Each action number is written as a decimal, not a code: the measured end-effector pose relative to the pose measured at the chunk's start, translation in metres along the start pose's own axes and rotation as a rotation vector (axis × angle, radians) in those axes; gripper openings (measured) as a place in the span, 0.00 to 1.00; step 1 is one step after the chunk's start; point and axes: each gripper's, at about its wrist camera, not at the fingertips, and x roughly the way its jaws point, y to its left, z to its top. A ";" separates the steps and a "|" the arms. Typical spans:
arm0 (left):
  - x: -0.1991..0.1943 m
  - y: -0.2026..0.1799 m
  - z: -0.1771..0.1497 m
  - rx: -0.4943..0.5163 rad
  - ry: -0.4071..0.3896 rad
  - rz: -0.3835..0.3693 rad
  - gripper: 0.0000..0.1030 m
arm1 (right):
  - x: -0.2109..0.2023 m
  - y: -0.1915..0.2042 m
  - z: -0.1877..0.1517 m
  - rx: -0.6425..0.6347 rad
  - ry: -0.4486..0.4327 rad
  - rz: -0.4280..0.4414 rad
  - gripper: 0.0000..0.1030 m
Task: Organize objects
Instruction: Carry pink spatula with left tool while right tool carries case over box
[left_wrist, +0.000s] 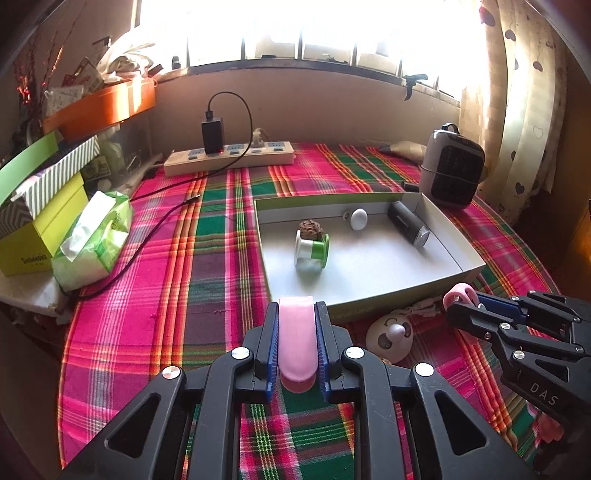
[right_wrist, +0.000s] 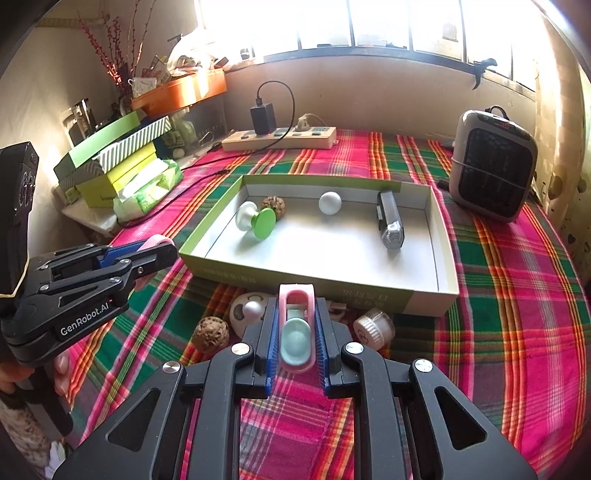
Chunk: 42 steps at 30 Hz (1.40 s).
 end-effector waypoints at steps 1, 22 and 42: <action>0.000 -0.001 0.001 0.001 -0.002 -0.003 0.15 | -0.001 -0.001 0.001 0.002 -0.002 0.001 0.18; 0.016 -0.015 0.022 0.032 -0.001 -0.039 0.15 | 0.010 -0.013 0.035 -0.019 -0.010 -0.005 0.18; 0.050 -0.014 0.033 0.011 0.044 -0.033 0.15 | 0.078 -0.042 0.084 0.007 0.068 -0.068 0.18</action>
